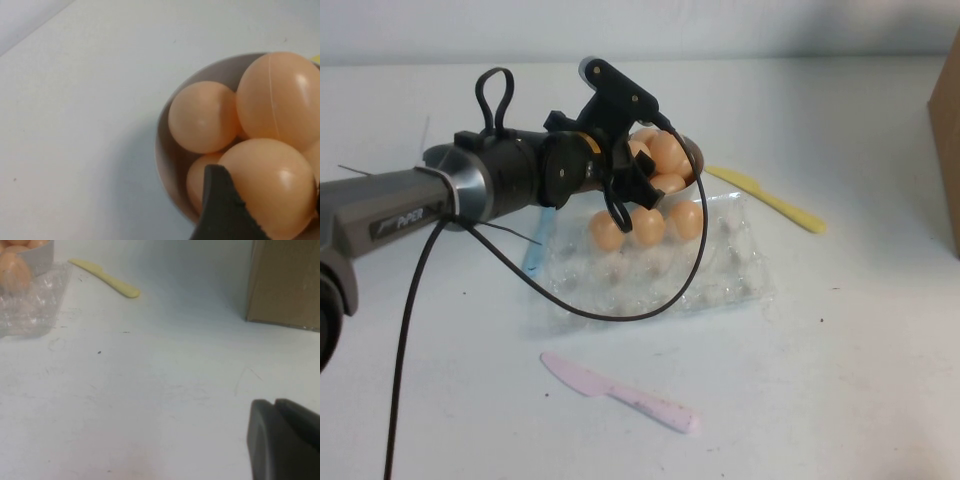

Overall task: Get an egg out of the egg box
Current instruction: Place the egg in the bowl

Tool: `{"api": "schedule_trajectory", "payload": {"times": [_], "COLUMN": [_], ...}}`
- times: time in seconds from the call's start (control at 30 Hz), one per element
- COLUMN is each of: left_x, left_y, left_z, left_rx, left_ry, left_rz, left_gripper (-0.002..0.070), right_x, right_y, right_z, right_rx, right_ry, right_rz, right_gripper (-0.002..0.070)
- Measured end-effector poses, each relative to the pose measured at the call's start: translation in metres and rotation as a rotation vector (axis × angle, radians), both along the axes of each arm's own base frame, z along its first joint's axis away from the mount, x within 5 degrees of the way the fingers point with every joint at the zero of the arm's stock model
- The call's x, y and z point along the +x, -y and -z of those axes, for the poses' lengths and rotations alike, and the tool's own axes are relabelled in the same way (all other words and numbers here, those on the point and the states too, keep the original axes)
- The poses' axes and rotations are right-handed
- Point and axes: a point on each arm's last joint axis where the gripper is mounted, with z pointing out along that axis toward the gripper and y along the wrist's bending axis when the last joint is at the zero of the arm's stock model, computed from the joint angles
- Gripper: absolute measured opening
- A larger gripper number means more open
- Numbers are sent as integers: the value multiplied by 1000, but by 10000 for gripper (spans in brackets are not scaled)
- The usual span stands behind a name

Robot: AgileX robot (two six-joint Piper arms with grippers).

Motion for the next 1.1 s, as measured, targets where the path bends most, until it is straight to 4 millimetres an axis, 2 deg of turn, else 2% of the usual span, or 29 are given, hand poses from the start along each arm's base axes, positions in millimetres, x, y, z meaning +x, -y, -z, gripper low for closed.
{"api": "schedule_trajectory", "payload": {"times": [0.17, 0.4, 0.77, 0.9, 1.1], "left_x": [2, 0, 0, -6, -21], "left_y": [2, 8, 9, 13, 19], "left_z": [6, 7, 6, -8, -42], "left_rx": [-2, -10, 8, 18, 28], "left_ry": [2, 20, 32, 67, 151], "left_rz": [-1, 9, 24, 53, 105], "left_gripper": [359, 429, 441, 441, 442], "right_x": [0, 0, 0, 0, 0], "right_y": [0, 0, 0, 0, 0], "right_z": [0, 0, 0, 0, 0], "right_rx": [0, 0, 0, 1, 1], "right_ry": [0, 0, 0, 0, 0], "right_rz": [0, 0, 0, 0, 0], "right_gripper": [-17, -17, -17, -17, -17]}}
